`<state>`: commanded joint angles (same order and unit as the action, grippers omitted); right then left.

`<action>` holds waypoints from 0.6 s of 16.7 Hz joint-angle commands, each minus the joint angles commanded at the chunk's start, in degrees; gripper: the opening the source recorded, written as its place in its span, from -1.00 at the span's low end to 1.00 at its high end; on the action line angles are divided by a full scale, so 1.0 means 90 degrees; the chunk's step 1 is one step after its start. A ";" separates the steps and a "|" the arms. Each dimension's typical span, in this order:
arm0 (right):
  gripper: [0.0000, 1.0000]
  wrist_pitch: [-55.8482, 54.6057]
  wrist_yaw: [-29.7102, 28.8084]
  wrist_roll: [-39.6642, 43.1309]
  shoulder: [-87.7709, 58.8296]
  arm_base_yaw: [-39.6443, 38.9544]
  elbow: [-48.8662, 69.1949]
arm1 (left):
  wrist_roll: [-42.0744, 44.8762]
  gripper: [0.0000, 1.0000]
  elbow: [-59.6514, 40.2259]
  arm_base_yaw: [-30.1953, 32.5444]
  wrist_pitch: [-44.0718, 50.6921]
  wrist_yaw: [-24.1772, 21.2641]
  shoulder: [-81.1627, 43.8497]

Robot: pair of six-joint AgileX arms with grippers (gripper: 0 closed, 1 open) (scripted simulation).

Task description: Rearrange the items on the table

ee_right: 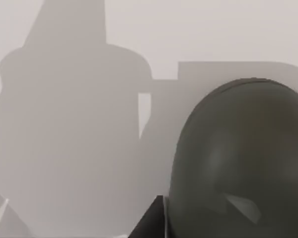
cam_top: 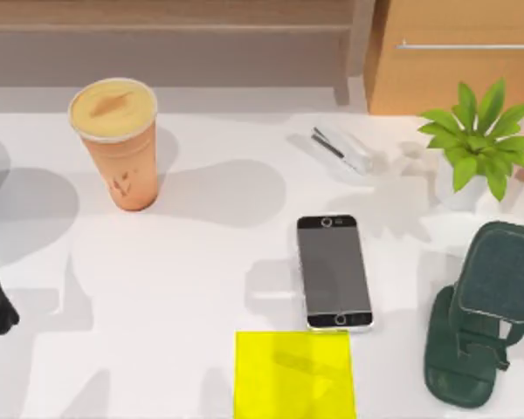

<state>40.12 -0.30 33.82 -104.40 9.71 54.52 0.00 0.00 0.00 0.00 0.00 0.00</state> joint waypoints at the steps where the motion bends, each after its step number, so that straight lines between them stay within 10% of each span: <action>1: -1.00 0.0112 0.0073 -0.0058 0.0136 -0.0018 0.0041 | 0.0000 1.00 0.0000 0.0000 0.0000 0.0000 0.0000; 10: -1.00 0.2154 0.0078 -0.0019 0.0778 0.0000 0.1203 | 0.0000 1.00 0.0000 0.0000 0.0000 0.0000 0.0000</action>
<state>59.50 0.40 33.65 -97.41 9.71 65.34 0.00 0.00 0.00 0.00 0.00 0.00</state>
